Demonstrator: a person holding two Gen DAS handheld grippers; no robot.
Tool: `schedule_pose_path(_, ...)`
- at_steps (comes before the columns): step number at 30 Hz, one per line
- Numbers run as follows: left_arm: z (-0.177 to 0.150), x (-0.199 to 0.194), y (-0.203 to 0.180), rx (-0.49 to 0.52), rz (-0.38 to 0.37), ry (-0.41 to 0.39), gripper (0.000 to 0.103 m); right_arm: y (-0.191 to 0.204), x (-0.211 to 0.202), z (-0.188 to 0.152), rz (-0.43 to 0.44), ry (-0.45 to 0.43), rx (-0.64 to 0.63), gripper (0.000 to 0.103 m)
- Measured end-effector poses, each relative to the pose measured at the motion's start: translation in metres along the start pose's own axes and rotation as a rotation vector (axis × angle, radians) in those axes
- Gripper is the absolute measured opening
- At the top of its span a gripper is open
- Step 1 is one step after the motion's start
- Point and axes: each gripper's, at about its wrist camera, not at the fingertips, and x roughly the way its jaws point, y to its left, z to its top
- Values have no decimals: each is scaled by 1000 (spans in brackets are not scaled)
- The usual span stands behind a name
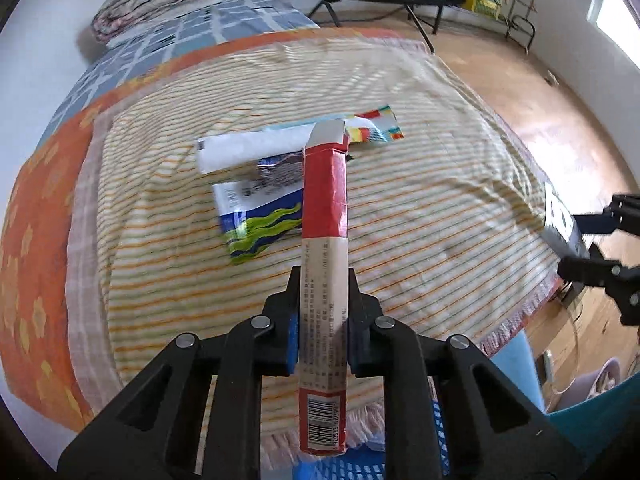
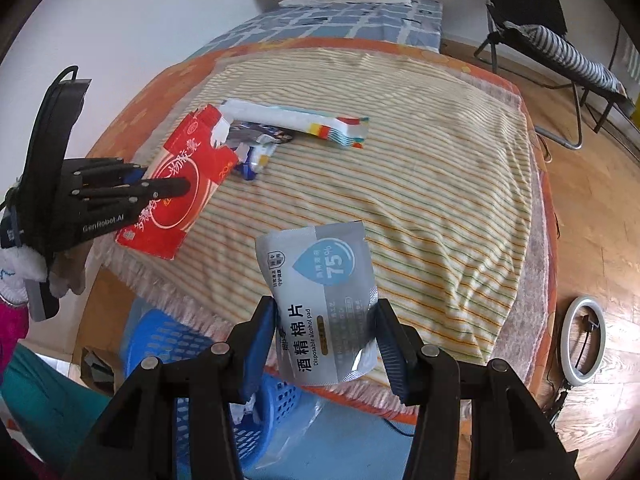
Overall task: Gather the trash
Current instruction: 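Carry the red box and white packet with both tools over the blue basket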
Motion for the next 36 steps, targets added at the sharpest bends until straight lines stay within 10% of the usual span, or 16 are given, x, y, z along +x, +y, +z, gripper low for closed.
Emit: schedule_pose_path(36, -158, -89, -22, -45, -127, 43, 16, 110, -4, -85, 98, 19, -7, 52)
